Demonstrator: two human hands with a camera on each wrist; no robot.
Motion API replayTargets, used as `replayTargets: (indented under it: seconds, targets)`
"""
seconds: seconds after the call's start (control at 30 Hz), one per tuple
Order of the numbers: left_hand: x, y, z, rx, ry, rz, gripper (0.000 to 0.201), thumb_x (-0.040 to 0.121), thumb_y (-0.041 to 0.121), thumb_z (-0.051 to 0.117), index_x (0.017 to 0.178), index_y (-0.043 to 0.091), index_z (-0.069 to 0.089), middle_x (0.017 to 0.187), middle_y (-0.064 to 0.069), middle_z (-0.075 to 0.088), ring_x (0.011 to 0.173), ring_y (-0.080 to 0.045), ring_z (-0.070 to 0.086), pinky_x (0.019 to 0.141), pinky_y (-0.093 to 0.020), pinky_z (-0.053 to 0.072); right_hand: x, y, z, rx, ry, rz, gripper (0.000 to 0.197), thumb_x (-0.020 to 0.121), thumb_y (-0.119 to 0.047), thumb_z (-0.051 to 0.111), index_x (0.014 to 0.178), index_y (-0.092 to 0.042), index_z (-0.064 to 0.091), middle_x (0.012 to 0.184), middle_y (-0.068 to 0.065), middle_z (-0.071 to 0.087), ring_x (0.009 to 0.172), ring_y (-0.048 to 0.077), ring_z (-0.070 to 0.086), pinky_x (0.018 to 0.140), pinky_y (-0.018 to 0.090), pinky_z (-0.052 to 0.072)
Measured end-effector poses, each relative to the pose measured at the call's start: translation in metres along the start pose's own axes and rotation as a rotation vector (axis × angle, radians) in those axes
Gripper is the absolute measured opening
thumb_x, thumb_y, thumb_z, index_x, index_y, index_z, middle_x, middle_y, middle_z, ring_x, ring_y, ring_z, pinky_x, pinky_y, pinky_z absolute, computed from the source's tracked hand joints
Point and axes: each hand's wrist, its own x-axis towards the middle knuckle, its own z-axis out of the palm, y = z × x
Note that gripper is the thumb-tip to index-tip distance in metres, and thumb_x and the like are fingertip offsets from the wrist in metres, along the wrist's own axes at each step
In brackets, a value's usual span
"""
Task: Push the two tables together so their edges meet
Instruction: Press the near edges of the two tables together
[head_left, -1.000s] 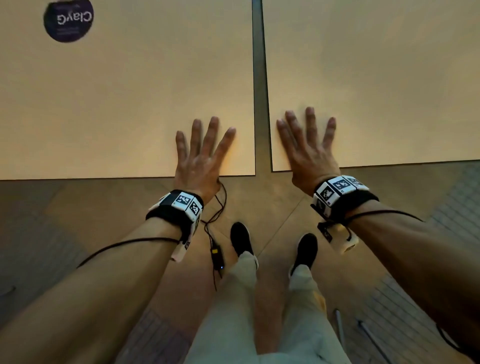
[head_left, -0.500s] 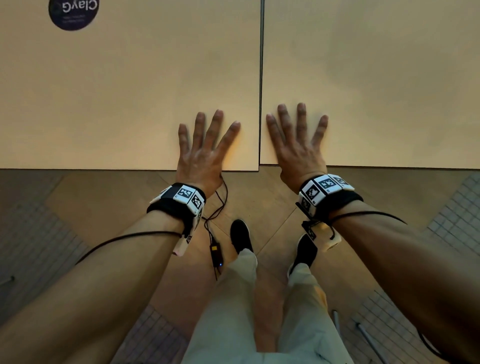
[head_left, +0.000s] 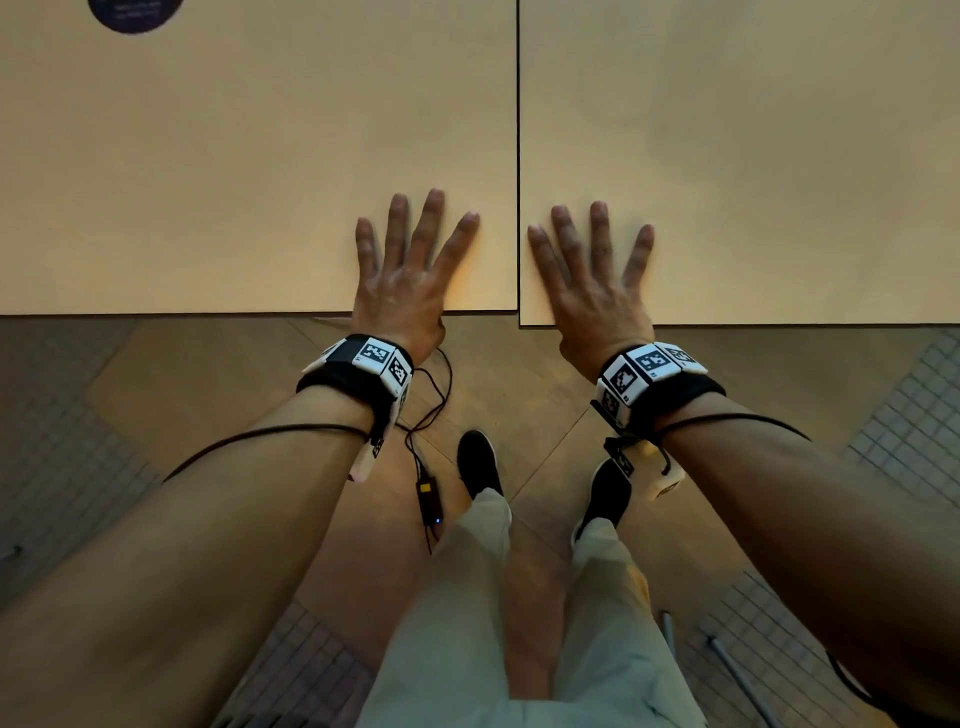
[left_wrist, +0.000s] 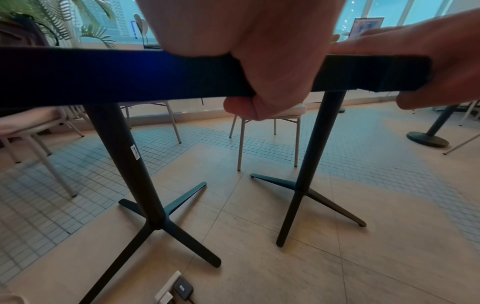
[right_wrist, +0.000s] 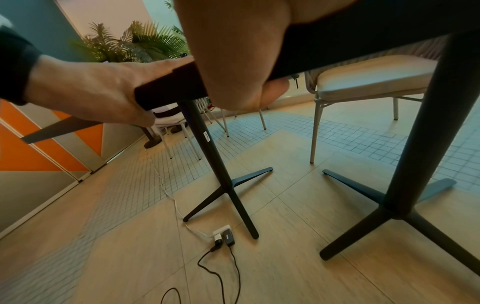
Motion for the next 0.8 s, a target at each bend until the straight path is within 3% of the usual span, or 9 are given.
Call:
replayTargets:
  seconds: [0.2, 0.47, 0.8]
  targets:
    - [-0.0014, -0.0023, 0.006, 0.018, 0.023, 0.03, 0.137, 0.069, -0.003, 0.079, 0.157, 0.042, -0.017, 0.17, -0.003, -0.015, 0.155, -0.039, -0.01, 0.12, -0.067, 0.003, 0.0003, 0.001, -0.0009, -0.016, -0.014, 0.007, 0.114, 0.063, 0.002, 0.065, 0.155, -0.018, 0.001, 0.162, 0.013, -0.001, 0.146, 0.047, -0.004, 0.101, 0.079, 0.008]
    - [-0.0059, 0.0, 0.0063, 0.006, 0.025, 0.043, 0.134, 0.067, -0.016, 0.066, 0.158, 0.043, -0.012, 0.17, 0.001, -0.013, 0.155, -0.039, -0.009, 0.119, -0.069, 0.002, 0.001, 0.001, 0.0001, -0.013, -0.03, 0.016, 0.11, 0.067, 0.0, 0.063, 0.155, -0.019, -0.001, 0.163, 0.012, -0.004, 0.146, 0.046, -0.006, 0.102, 0.078, 0.009]
    - [-0.0078, 0.0011, 0.0049, 0.012, -0.014, 0.036, 0.134, 0.067, -0.018, 0.063, 0.157, 0.043, -0.015, 0.17, 0.001, -0.017, 0.154, -0.038, -0.014, 0.119, -0.069, -0.001, 0.0044, 0.0001, -0.0019, -0.002, -0.024, 0.026, 0.109, 0.068, -0.002, 0.062, 0.155, -0.02, 0.0, 0.163, 0.011, -0.003, 0.146, 0.045, -0.006, 0.103, 0.077, 0.008]
